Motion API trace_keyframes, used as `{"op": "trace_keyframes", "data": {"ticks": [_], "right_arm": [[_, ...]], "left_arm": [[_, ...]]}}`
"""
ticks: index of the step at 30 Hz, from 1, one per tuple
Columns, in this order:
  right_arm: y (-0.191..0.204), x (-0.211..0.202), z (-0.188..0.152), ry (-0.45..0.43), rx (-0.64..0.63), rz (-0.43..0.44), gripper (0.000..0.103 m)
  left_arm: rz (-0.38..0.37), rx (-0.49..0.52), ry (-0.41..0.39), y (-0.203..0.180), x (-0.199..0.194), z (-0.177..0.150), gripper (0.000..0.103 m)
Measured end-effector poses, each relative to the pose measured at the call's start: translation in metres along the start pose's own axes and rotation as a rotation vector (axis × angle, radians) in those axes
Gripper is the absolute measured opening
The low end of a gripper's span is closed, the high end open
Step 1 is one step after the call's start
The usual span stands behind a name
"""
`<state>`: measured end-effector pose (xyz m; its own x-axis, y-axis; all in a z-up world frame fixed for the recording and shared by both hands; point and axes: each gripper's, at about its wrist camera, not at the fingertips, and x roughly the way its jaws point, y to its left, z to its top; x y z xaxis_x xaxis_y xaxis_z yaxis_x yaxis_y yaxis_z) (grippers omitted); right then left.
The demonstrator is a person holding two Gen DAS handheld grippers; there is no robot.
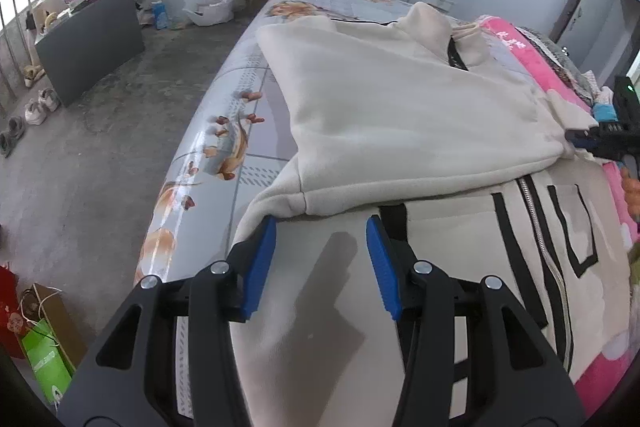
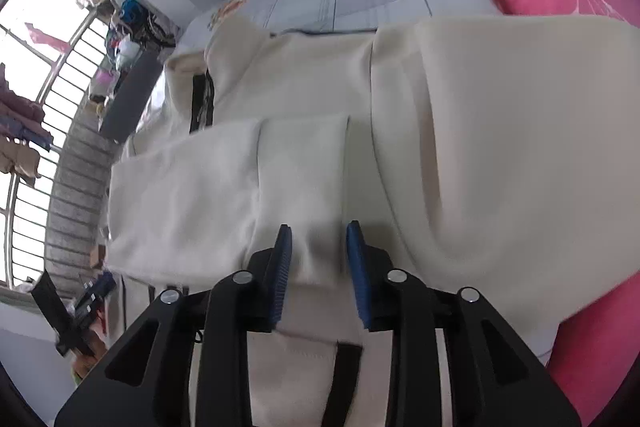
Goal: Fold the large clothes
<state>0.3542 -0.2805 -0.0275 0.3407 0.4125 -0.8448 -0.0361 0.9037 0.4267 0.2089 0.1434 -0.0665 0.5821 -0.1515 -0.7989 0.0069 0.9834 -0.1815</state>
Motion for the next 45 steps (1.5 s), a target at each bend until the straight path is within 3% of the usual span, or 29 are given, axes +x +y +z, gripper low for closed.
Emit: {"op": "trace_keyframes", "data": {"ticks": [6,8,13,17,24,27,30,32,33,38,43,45], "right_arm": [[-0.006,0.025,0.006,0.033,0.02,-0.03,0.027],[0.001,0.025,0.003,0.029,-0.029,-0.063,0.009],[0.019,0.003,-0.008,-0.073,-0.112,-0.118,0.006],[0.015,0.005,-0.011,-0.092,-0.122,-0.166,0.006],[0.017,0.013,-0.009,-0.085,-0.13,-0.189,0.006],[0.015,0.014,-0.01,-0.086,-0.134,-0.186,0.006],[0.017,0.016,-0.011,-0.09,-0.143,-0.19,0.006],[0.019,0.016,-0.012,-0.099,-0.155,-0.197,0.006],[0.021,0.015,-0.012,-0.107,-0.16,-0.203,0.006],[0.043,-0.011,-0.011,-0.218,-0.212,-0.209,0.005],[0.042,0.004,-0.005,-0.199,-0.215,-0.267,0.005],[0.032,0.02,-0.006,-0.167,-0.204,-0.289,0.005]], "left_arm": [[-0.088,-0.008,-0.007,-0.001,-0.017,-0.004,0.045],[-0.119,-0.016,-0.037,0.002,-0.028,0.0,0.045],[-0.149,-0.1,-0.073,0.015,-0.036,0.031,0.045],[-0.185,-0.181,-0.039,0.03,-0.01,0.06,0.046],[-0.24,-0.365,0.12,0.067,0.072,0.119,0.045],[-0.231,-0.36,0.108,0.068,0.087,0.131,0.04],[-0.228,-0.338,0.095,0.064,0.094,0.137,0.024],[-0.222,-0.308,0.073,0.057,0.095,0.138,0.007],[-0.211,-0.285,0.057,0.054,0.091,0.139,0.005],[-0.107,-0.097,-0.088,0.027,0.055,0.151,0.005],[-0.041,-0.09,-0.014,0.032,0.087,0.147,0.005],[-0.051,-0.111,-0.008,0.038,0.096,0.142,0.008]]}}
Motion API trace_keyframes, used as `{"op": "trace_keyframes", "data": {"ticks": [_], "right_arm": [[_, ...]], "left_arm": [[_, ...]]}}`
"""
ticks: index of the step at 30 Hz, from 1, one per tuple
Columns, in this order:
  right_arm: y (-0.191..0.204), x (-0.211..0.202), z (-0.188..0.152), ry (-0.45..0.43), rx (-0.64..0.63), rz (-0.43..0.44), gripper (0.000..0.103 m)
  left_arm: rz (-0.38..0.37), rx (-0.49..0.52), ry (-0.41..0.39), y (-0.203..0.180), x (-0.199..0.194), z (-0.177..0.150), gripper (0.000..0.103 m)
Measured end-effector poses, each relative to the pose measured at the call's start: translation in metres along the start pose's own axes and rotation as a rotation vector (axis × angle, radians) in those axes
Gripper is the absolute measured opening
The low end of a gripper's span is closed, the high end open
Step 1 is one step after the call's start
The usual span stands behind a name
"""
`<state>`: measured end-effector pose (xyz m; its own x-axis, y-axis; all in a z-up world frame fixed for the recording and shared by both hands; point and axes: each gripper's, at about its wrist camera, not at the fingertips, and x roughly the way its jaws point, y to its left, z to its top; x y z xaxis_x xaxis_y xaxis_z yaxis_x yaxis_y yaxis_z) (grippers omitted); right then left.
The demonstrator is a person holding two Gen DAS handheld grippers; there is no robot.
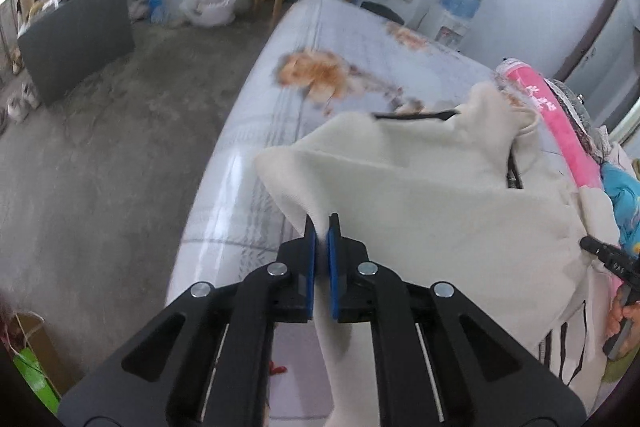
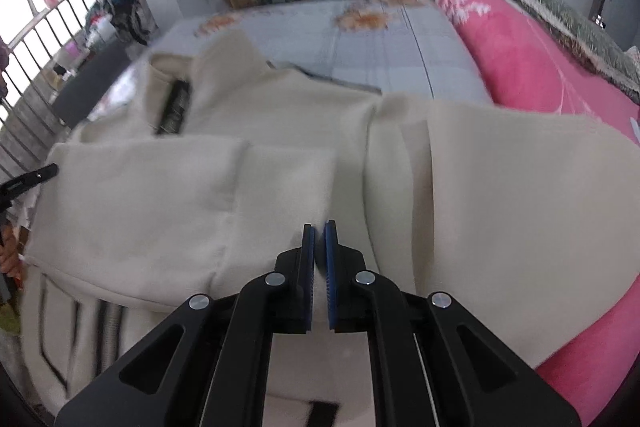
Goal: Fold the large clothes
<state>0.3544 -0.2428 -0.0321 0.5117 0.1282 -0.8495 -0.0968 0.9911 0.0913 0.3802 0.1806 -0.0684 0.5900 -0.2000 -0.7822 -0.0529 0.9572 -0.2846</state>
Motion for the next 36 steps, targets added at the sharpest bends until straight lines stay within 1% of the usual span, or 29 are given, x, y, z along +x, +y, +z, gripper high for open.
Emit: {"op": "trace_keyframes", "data": {"ticks": [1,2,3,4,6,8,10,11,12,13,16,17,19,20,21,22,23,24,26,28,29,30,31,32,33,34,36], "right_arm": [[-0.003,0.006,-0.002,0.017,0.012,0.005,0.005],[-0.003,0.006,-0.004,0.006,0.014,0.007,0.005],[-0.003,0.004,-0.004,0.01,0.009,0.0,0.006],[-0.002,0.002,-0.003,0.01,0.01,-0.007,0.006],[0.0,-0.004,-0.002,0.014,0.003,-0.044,0.006],[0.008,-0.02,-0.002,-0.019,-0.028,-0.092,0.006],[0.019,-0.032,-0.002,-0.052,-0.068,-0.092,0.008],[0.024,-0.035,-0.002,-0.058,-0.08,-0.08,0.008],[0.031,-0.036,-0.003,-0.06,-0.101,-0.048,0.008],[0.038,-0.034,-0.004,-0.053,-0.129,-0.02,0.008],[0.059,-0.021,-0.012,-0.011,-0.222,0.02,0.009],[0.063,-0.014,-0.016,0.01,-0.246,0.015,0.014],[0.067,-0.005,-0.025,0.031,-0.279,-0.033,0.023],[0.067,-0.008,-0.028,0.017,-0.279,-0.039,0.029],[0.064,-0.009,-0.028,0.031,-0.267,-0.052,0.03],[0.06,-0.013,-0.027,0.043,-0.238,-0.042,0.03],[0.057,-0.015,-0.027,0.046,-0.219,-0.029,0.03],[0.056,-0.02,-0.026,0.04,-0.208,-0.02,0.03],[0.058,-0.027,-0.025,0.019,-0.215,-0.013,0.033],[0.062,-0.025,-0.027,0.02,-0.221,0.021,0.034],[0.067,-0.019,-0.031,0.041,-0.226,0.031,0.037],[0.071,-0.011,-0.033,0.057,-0.239,0.012,0.037],[0.075,-0.007,-0.037,0.052,-0.267,-0.019,0.039],[0.078,-0.009,-0.038,0.038,-0.284,-0.034,0.04],[0.08,-0.011,-0.039,0.046,-0.29,-0.047,0.04],[0.078,-0.016,-0.039,0.05,-0.272,-0.039,0.04],[0.068,-0.032,-0.039,0.042,-0.227,0.007,0.043]], "left_arm": [[-0.005,-0.004,-0.009,0.002,-0.001,-0.001,0.011],[-0.002,-0.003,-0.013,0.003,-0.003,-0.001,0.012],[0.01,0.001,-0.016,0.003,-0.005,-0.002,0.019],[0.04,0.013,-0.024,0.002,-0.01,-0.001,0.027],[0.061,0.04,-0.05,-0.002,-0.021,-0.003,0.029],[0.047,0.089,-0.095,-0.011,-0.042,-0.007,0.031],[0.008,0.136,-0.115,-0.025,-0.058,-0.015,0.038],[-0.014,0.152,-0.109,-0.033,-0.061,-0.019,0.039],[-0.047,0.177,-0.085,-0.043,-0.063,-0.026,0.04],[-0.058,0.191,-0.066,-0.05,-0.063,-0.031,0.04],[-0.08,0.261,0.036,-0.081,-0.051,-0.06,0.042],[-0.071,0.282,0.055,-0.087,-0.047,-0.068,0.043],[-0.007,0.351,0.11,-0.101,-0.033,-0.093,0.049],[0.032,0.392,0.073,-0.107,-0.034,-0.101,0.05],[0.068,0.431,0.058,-0.113,-0.034,-0.107,0.053],[0.094,0.459,0.056,-0.117,-0.036,-0.111,0.053],[0.093,0.457,0.058,-0.118,-0.039,-0.11,0.053],[0.076,0.442,0.068,-0.118,-0.042,-0.107,0.054],[0.052,0.415,0.066,-0.12,-0.049,-0.101,0.055],[0.053,0.405,0.045,-0.126,-0.056,-0.095,0.061],[0.049,0.401,0.032,-0.131,-0.06,-0.092,0.062],[0.042,0.397,0.023,-0.135,-0.064,-0.09,0.067],[0.036,0.392,0.018,-0.139,-0.068,-0.088,0.073],[0.026,0.387,0.013,-0.145,-0.069,-0.086,0.076],[0.022,0.386,0.013,-0.151,-0.07,-0.082,0.079],[0.02,0.384,0.015,-0.156,-0.067,-0.082,0.084],[0.03,0.381,0.028,-0.162,-0.057,-0.081,0.086]]}}
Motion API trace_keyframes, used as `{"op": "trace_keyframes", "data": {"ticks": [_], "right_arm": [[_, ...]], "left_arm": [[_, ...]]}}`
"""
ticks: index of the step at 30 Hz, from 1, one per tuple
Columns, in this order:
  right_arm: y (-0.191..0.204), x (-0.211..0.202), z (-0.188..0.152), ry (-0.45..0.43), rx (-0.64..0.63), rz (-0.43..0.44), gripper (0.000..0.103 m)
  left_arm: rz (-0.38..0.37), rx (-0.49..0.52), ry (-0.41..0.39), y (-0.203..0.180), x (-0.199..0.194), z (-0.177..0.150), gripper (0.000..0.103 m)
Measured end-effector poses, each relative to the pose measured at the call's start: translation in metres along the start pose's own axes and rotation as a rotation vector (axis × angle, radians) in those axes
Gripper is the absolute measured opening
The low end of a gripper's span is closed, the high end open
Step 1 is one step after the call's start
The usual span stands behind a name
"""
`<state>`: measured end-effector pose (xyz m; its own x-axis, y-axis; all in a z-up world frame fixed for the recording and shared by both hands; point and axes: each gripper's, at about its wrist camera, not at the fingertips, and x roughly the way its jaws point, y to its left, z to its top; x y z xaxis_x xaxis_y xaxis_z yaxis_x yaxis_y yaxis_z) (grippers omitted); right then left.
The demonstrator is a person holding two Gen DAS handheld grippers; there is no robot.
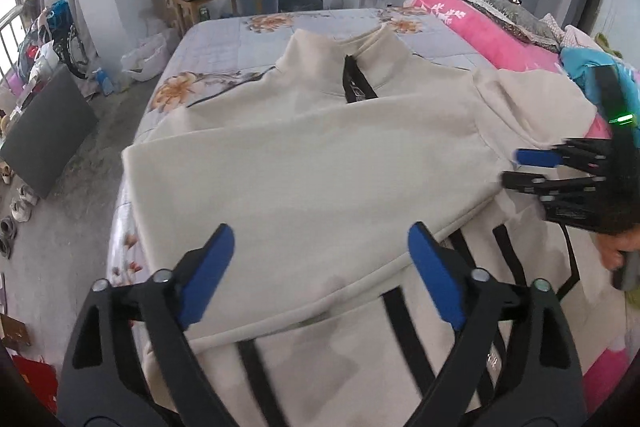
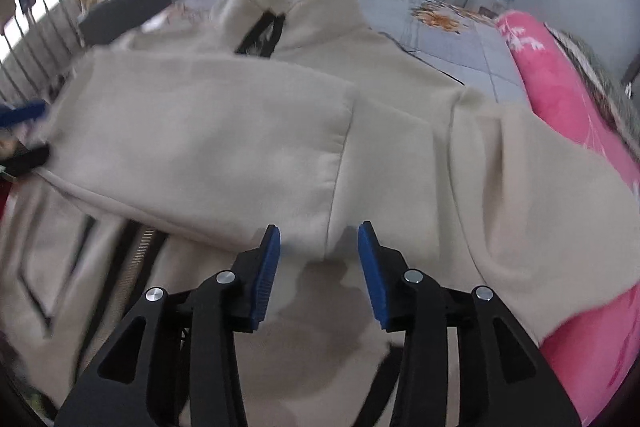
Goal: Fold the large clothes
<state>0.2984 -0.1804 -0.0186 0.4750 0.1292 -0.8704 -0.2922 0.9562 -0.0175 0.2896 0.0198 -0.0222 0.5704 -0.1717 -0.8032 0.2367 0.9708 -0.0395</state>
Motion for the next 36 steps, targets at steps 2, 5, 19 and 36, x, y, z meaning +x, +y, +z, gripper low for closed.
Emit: {"op": "trace_keyframes", "data": {"ticks": [2,5,19,36], "right_arm": [[-0.015,-0.018,-0.004,-0.025,0.046,0.019,0.058],[-0.058,-0.054,-0.016,-0.074,0.148,0.032,0.067],[-0.336,-0.122,-0.12,-0.2,0.894,-0.097,0.07],[-0.445,-0.068,-0.156,-0.277,1.259,-0.068,0.043]], "left_arm": [[0.013,0.0,0.022,-0.003,0.016,0.004,0.088],[0.042,-0.01,0.07,-0.005,0.045,0.005,0.089],[0.085,-0.045,0.074,0.0,0.066,-0.001,0.095],[0.084,-0.042,0.045,0.0,0.066,-0.005,0.095]]}}
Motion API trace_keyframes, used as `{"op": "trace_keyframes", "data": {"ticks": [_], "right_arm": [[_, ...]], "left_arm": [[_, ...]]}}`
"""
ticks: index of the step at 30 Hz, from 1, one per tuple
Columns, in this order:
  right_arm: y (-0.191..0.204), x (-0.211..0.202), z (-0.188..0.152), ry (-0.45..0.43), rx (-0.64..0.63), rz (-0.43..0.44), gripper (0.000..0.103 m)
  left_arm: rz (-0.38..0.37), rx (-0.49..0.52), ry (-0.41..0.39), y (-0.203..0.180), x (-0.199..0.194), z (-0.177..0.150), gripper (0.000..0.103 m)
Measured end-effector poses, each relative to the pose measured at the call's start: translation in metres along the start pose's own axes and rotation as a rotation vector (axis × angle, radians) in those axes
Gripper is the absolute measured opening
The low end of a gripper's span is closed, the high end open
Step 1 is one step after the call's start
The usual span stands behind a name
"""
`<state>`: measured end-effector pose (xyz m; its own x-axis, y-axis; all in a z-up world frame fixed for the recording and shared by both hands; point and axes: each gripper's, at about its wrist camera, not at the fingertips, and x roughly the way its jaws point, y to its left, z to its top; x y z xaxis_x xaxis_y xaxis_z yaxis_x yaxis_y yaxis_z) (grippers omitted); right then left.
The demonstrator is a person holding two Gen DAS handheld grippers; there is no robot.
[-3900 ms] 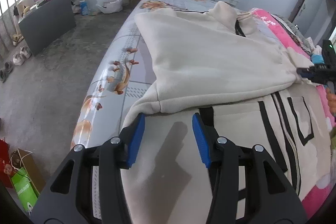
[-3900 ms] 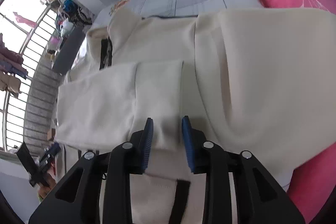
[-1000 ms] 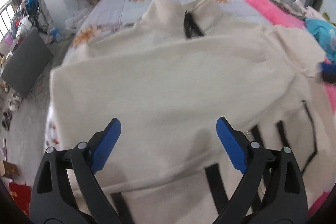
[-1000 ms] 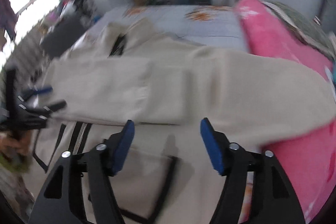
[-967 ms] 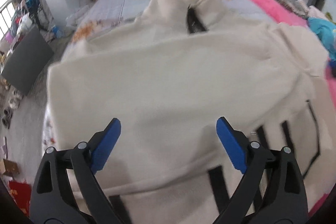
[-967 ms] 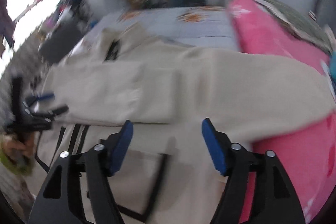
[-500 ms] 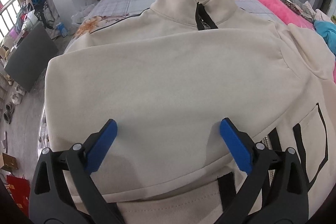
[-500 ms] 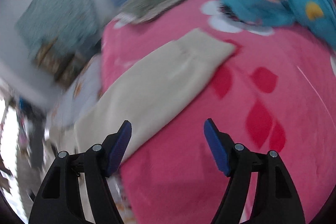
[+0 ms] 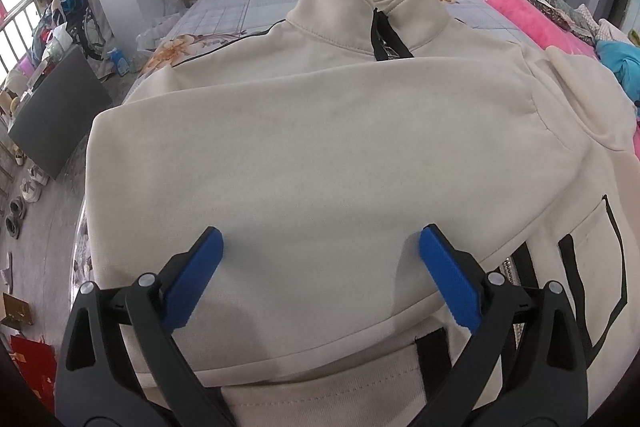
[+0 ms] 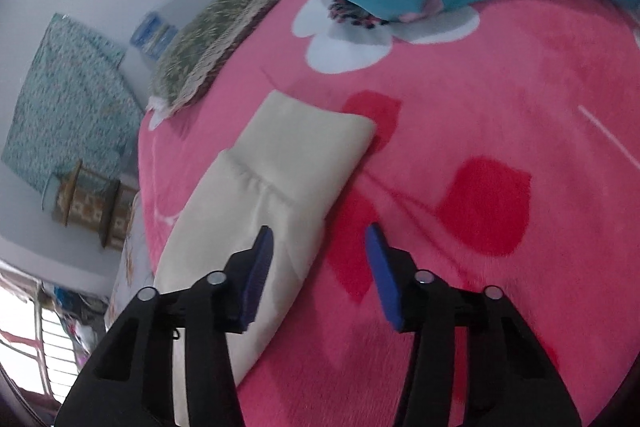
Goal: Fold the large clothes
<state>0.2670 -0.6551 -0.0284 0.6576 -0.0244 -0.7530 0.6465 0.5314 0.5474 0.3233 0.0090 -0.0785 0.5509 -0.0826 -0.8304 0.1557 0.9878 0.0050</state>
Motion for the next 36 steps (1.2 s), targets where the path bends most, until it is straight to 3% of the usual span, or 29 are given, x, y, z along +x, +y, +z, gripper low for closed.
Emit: {"op": "trace_keyframes", "data": {"ticks": [8,12,16,20,29,36], "right_arm": [[-0.003,0.012,0.013,-0.049,0.0,0.03,0.035],[0.001,0.02,0.015,-0.034,-0.018,-0.006,0.028],[0.014,0.017,0.012,-0.02,-0.09,-0.061,0.011],[0.04,-0.004,0.004,-0.065,-0.204,-0.087,0.009],[0.128,-0.087,-0.038,-0.155,-0.402,0.077,0.009],[0.204,-0.141,-0.09,-0.194,-0.54,0.196,0.009]], "left_arm": [[0.001,-0.002,0.003,0.0,0.0,0.0,0.095],[0.006,-0.005,0.006,-0.001,0.001,0.001,0.096],[0.007,-0.005,0.006,0.0,0.001,0.001,0.096],[0.006,-0.004,0.005,0.0,0.001,0.001,0.096],[0.05,-0.022,0.031,0.001,-0.001,0.006,0.096],[0.097,0.001,-0.048,0.005,-0.04,0.0,0.096]]}}
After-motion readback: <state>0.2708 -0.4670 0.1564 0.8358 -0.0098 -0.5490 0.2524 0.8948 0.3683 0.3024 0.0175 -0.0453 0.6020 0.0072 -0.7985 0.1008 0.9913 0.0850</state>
